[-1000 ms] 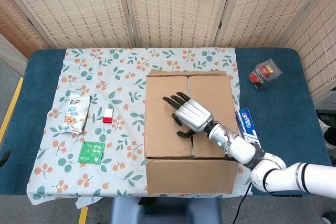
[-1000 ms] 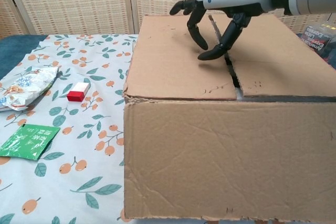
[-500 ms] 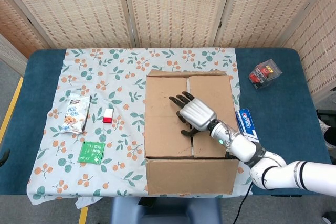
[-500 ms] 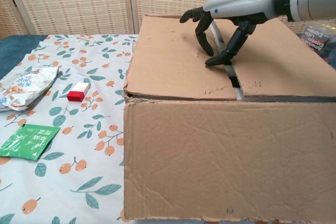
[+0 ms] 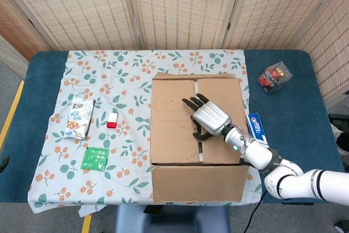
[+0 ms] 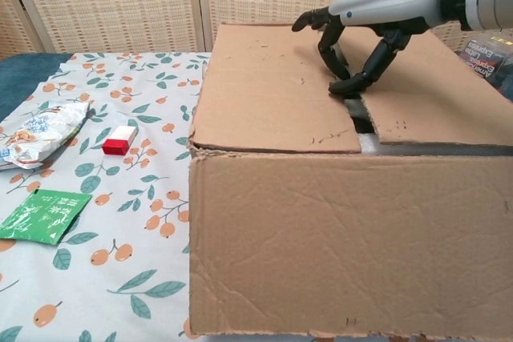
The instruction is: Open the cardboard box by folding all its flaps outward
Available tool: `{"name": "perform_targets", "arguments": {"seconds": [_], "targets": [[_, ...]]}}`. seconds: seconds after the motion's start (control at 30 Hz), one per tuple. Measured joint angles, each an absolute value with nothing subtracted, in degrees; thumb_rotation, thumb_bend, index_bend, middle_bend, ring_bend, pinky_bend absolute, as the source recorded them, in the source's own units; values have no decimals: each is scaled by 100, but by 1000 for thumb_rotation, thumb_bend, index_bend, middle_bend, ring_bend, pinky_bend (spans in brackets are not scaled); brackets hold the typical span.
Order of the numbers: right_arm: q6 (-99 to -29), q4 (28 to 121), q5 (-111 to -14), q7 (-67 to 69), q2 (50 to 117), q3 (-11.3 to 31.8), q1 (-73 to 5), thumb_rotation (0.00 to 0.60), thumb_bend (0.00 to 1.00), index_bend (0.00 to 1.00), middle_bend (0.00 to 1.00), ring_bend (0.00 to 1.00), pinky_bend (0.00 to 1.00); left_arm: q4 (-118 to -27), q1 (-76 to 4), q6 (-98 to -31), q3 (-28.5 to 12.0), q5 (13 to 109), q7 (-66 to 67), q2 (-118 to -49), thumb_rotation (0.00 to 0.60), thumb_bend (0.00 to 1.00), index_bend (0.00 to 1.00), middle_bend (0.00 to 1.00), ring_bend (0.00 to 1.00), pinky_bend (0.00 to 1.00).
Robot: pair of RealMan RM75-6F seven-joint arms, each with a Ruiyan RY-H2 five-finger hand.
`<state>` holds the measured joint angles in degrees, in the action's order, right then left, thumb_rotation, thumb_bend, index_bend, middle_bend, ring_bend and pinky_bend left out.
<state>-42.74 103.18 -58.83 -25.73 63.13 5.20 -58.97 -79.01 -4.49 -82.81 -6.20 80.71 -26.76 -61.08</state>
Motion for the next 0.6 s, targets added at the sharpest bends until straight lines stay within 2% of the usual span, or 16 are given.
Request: {"name": "perform_targets", "arguments": {"seconds": [0.6], "targets": [[-5017, 11090, -6290, -2490, 5470, 561, -5369, 373, 355, 594, 0, 0, 0, -7979, -472, -8238, -613, 8058, -2399, -6126, 600, 422, 38, 39, 0, 0]]}}
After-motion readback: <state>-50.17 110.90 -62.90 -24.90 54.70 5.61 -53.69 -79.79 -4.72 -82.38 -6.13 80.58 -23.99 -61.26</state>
